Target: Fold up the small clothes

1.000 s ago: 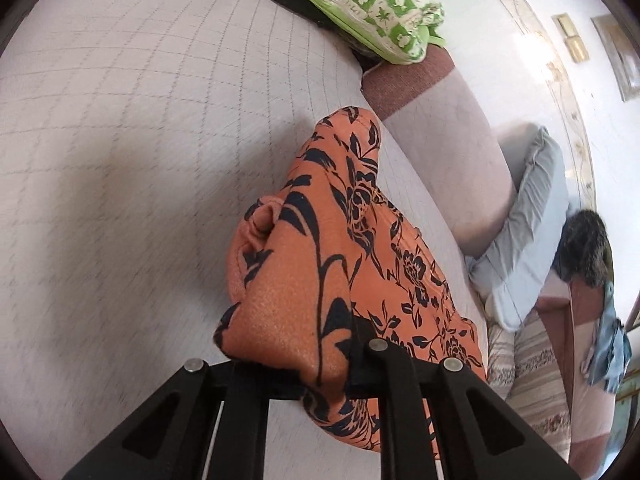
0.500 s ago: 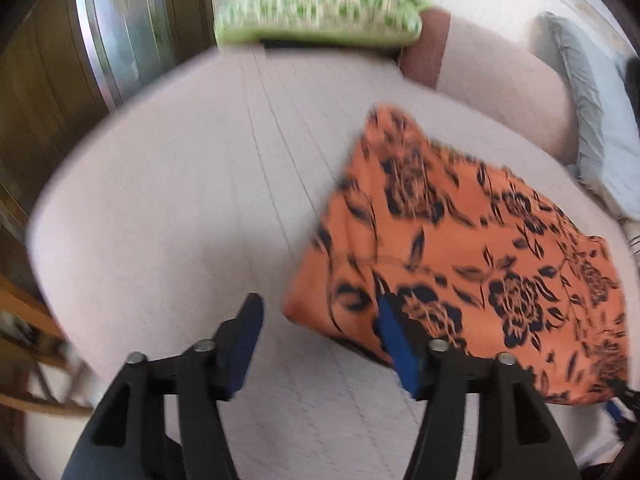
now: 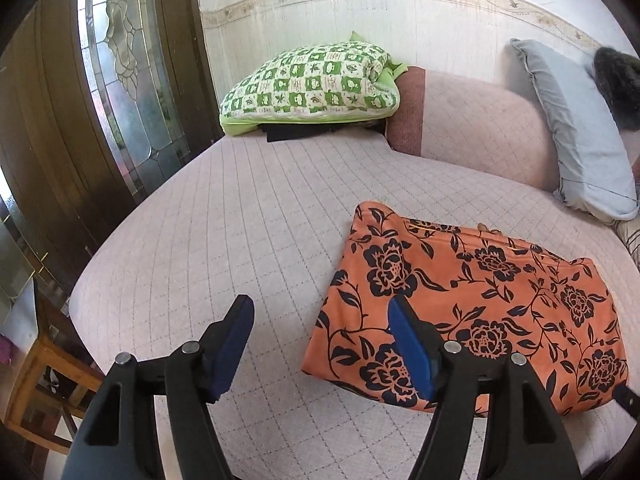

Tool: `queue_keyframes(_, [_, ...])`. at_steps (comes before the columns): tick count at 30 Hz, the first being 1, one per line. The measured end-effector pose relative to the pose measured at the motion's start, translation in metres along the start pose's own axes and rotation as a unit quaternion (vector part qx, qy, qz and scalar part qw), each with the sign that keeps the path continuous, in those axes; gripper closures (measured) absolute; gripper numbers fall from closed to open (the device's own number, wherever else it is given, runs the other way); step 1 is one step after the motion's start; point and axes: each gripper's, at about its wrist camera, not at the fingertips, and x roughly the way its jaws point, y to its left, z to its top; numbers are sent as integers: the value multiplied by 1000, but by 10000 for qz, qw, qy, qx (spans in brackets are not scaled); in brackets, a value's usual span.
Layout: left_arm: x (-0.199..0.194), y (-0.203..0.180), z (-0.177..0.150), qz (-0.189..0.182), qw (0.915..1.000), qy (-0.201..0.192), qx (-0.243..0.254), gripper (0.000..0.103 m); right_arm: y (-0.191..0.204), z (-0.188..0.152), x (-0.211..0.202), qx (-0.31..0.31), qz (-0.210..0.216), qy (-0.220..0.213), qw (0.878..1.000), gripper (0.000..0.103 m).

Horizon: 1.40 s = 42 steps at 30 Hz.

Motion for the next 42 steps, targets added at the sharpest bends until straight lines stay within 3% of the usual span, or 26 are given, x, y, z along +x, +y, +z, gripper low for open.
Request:
queue_keyframes(9, [22, -22, 6, 31, 9998, 130, 118, 33, 36, 31, 38, -579, -55, -349, 9977, 41])
queue_keyframes(14, [50, -52, 6, 24, 9989, 319, 346, 33, 31, 46, 61, -501, -33, -304, 9983, 46])
queue_keyframes(19, [85, -86, -3, 30, 9965, 608, 565, 33, 15, 52, 82, -262, -109, -161, 9995, 45])
queue_keyframes(24, [133, -116, -28, 47, 9881, 1308, 804, 32, 9, 51, 107, -248, -364, 162, 9989, 45])
queue_keyframes(25, [139, -120, -33, 115, 9872, 1321, 883, 26, 13, 50, 110, -402, -466, 149, 9980, 45])
queue_keyframes(26, [138, -122, -36, 207, 9895, 1086, 935, 15, 17, 48, 112, -565, -568, 142, 9967, 45])
queue_keyframes(28, [139, -122, -39, 449, 9901, 846, 1023, 3, 24, 45, 115, -806, -741, 96, 9939, 44])
queue_keyframes(32, [141, -104, -45, 69, 9950, 808, 578, 0, 28, 41, 117, -970, -860, 28, 9916, 44])
queue_keyframes(37, [132, -105, -59, 36, 9969, 499, 615, 0, 37, 32, 119, -1283, -1118, -122, 9853, 44])
queue_keyframes(42, [119, -90, -50, -495, 9863, 1266, 938, 0, 39, 28, 117, -1400, -1210, -235, 9825, 43])
